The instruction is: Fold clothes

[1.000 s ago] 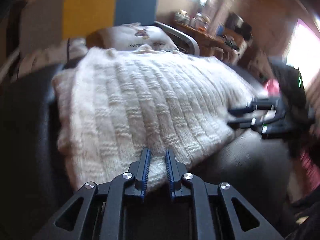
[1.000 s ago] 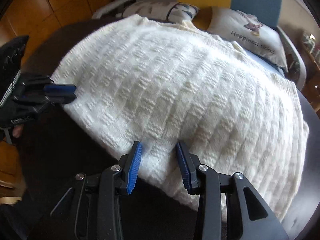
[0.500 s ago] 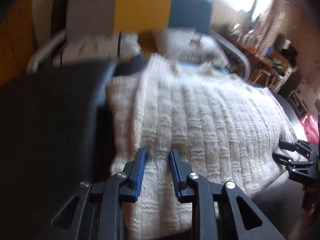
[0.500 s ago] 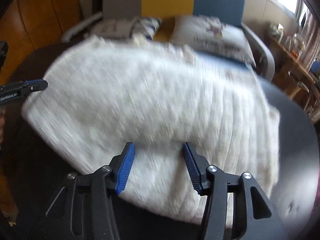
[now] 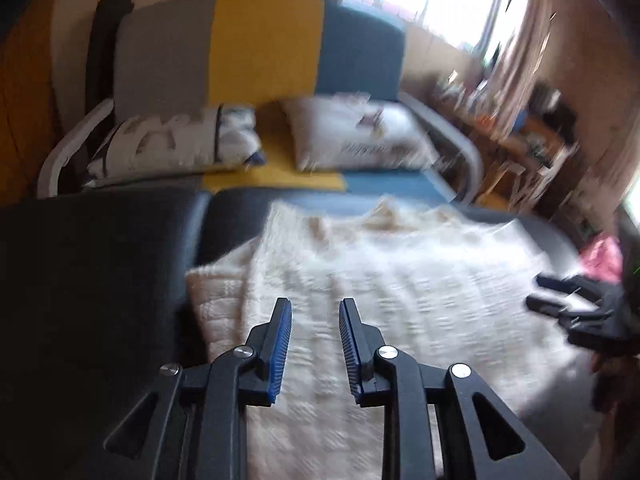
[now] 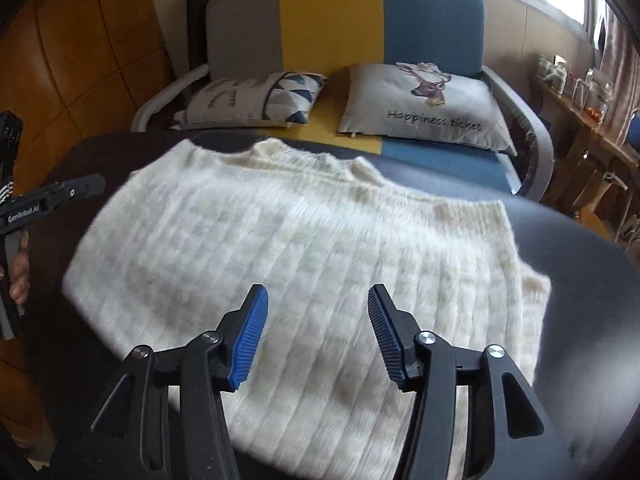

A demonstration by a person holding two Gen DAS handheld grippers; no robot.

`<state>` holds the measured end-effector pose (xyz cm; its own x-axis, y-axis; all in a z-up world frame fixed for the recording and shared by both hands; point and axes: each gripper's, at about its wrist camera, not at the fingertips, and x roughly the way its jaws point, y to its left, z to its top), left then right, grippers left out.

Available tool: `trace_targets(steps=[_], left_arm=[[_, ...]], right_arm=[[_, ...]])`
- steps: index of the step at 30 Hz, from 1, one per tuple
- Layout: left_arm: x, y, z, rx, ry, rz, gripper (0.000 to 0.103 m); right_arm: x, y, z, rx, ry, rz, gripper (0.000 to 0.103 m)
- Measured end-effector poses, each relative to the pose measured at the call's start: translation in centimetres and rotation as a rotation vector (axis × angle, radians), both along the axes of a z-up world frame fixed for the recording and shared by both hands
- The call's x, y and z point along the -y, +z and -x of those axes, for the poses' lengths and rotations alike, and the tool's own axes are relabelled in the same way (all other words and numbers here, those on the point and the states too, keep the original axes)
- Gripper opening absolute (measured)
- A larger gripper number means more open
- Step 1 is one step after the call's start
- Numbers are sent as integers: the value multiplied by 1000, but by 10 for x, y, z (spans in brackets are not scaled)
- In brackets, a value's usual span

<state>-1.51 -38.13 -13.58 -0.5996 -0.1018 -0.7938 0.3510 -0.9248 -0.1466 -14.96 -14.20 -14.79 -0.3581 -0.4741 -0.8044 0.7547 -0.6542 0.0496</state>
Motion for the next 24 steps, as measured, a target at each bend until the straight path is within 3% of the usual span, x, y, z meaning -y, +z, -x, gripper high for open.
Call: trace_targets(steps=[2, 4, 6, 9, 12, 15, 18, 20, 24], left_arm=[[4, -27, 5, 69, 6, 9, 25], [1, -27, -9, -5, -6, 34, 25], [2, -23, -16, -27, -3, 15, 25], [8, -10, -16, -56, -4, -17, 25], [12, 6, -2, -120, -15, -26, 24], [12, 5, 25, -83, -35, -22, 25], [10, -22, 49, 48, -26, 68, 25], [11, -28, 44, 25, -20, 79, 27], [11, -16, 36, -41, -29, 2, 26]], right_arm=[[6, -17, 12, 29, -15, -38, 58], [3, -32, 16, 30, -12, -42, 58], [1, -32, 9, -10, 20, -37, 58], [3, -19, 15, 37, 30, -31, 58], [15, 5, 22, 9, 50, 16, 58], [41, 9, 30, 0, 78, 21, 58], [65, -13, 44, 49, 96, -26, 58], [64, -24, 51, 66, 81, -26, 62], [58, -30, 56, 71, 69, -6, 64]])
